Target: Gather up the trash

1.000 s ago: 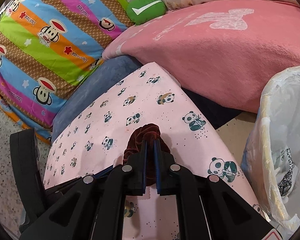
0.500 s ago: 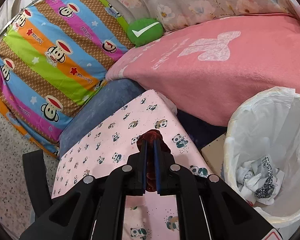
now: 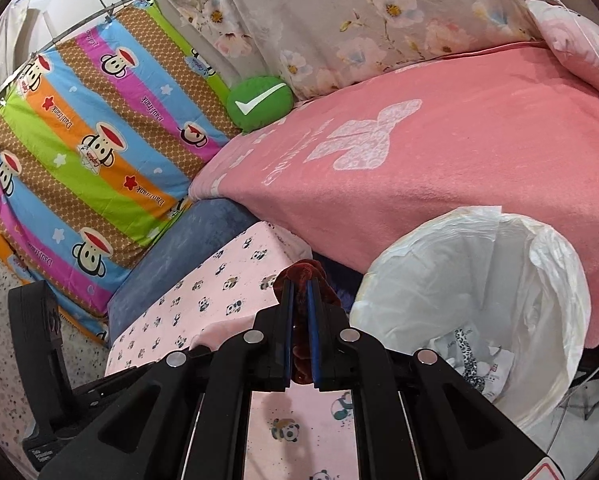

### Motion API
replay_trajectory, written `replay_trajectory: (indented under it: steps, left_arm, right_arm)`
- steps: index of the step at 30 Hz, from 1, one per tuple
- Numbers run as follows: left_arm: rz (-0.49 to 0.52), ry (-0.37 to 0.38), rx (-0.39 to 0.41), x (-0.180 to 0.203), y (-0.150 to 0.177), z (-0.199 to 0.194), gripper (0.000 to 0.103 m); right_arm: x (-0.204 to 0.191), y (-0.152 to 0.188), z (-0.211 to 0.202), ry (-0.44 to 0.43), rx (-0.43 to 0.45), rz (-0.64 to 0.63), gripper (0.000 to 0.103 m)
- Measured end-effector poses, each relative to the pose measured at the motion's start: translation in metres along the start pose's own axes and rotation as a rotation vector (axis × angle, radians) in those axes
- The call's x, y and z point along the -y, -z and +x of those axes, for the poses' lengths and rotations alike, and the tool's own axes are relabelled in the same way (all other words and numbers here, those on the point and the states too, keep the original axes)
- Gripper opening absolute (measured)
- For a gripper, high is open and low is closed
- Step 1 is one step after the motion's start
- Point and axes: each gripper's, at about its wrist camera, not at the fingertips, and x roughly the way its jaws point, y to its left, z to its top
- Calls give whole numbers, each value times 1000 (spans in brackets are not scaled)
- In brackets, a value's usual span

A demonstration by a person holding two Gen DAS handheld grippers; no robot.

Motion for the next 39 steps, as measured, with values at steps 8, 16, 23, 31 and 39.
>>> replay_trajectory:
  steps: [8, 16, 23, 31, 39]
  left_arm:
    - [75, 65, -9, 49, -9, 11, 7]
    - [141, 117, -33, 88, -12, 28, 8]
    - [131, 79, -41, 92, -11, 36, 40]
    - [134, -13, 11, 85, -7, 27, 59]
    - [143, -81, 24, 77, 3, 23, 64]
  right_arm:
    - [45, -9, -32, 56, 47, 56, 8]
    - [86, -17, -48, 96, 56, 91, 8]
    - [114, -24, -52, 102, 40, 99, 9]
    - [118, -26, -42, 102, 28, 69, 14]
    - [104, -27, -39, 151, -21, -3, 30]
